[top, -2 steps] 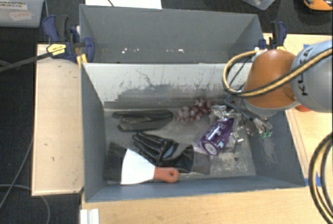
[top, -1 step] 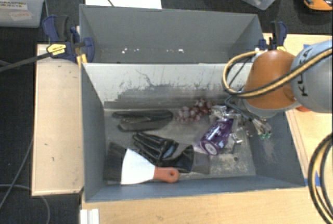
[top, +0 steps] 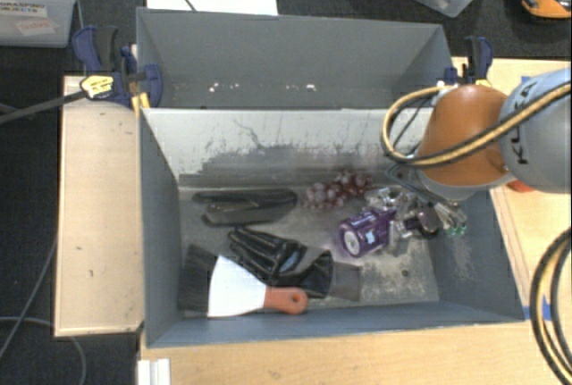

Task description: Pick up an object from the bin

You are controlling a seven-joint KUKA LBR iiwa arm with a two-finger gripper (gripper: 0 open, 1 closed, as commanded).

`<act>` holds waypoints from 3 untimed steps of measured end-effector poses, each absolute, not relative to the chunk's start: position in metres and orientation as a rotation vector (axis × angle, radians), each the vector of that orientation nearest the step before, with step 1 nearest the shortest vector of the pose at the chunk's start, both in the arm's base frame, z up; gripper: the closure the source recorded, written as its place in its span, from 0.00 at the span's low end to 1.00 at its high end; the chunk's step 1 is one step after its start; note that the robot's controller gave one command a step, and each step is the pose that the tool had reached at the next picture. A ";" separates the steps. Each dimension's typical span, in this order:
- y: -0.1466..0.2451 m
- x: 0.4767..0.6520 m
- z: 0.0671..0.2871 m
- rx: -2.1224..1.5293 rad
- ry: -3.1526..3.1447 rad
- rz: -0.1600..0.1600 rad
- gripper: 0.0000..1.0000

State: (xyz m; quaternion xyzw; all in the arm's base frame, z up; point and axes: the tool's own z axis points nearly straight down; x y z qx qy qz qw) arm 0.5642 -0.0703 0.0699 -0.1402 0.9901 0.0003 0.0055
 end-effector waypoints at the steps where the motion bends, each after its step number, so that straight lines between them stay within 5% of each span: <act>1: -0.070 0.565 0.070 -0.442 3.099 0.001 1.00; 3: -0.070 0.565 0.091 -0.439 3.096 0.000 1.00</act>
Offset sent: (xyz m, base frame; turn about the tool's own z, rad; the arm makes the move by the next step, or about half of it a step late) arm 0.0006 0.0000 0.0222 -0.0024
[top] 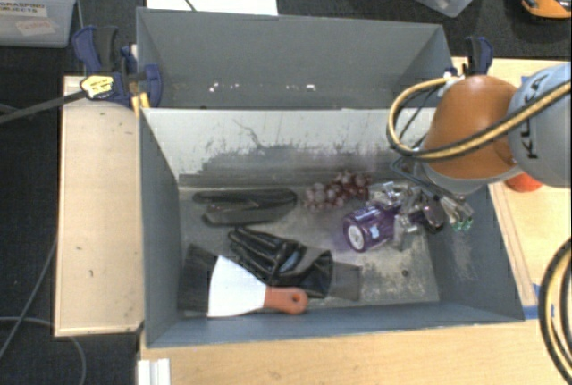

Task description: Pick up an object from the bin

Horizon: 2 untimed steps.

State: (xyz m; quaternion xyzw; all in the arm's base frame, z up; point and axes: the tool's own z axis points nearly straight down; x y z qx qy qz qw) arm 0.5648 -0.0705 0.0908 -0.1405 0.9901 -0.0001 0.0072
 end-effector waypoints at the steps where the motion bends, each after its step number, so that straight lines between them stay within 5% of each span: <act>1: -0.070 0.564 0.112 -0.437 3.101 0.002 1.00; 2: -0.070 0.566 0.133 -0.434 3.094 -0.001 1.00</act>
Offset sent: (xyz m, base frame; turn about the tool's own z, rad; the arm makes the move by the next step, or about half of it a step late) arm -0.0007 0.0002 0.0254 0.0006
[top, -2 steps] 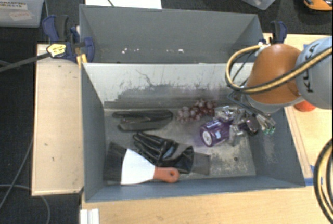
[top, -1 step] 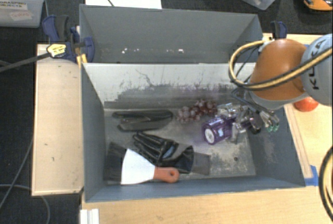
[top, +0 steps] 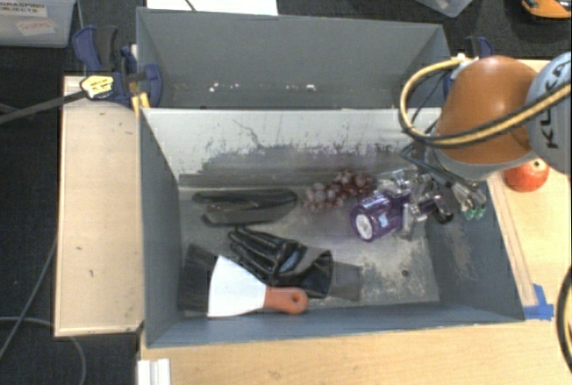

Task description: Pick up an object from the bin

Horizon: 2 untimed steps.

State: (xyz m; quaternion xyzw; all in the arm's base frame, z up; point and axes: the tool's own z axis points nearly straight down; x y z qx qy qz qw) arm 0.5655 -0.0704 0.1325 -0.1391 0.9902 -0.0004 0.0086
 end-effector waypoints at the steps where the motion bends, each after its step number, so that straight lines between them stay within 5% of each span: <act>1: -0.070 0.563 0.155 -0.432 3.103 0.003 1.00; 2: -0.070 0.565 0.180 -0.427 3.097 0.001 1.00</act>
Offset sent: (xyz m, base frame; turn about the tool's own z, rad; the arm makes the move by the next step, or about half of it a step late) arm -0.0020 0.0002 0.0612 0.0016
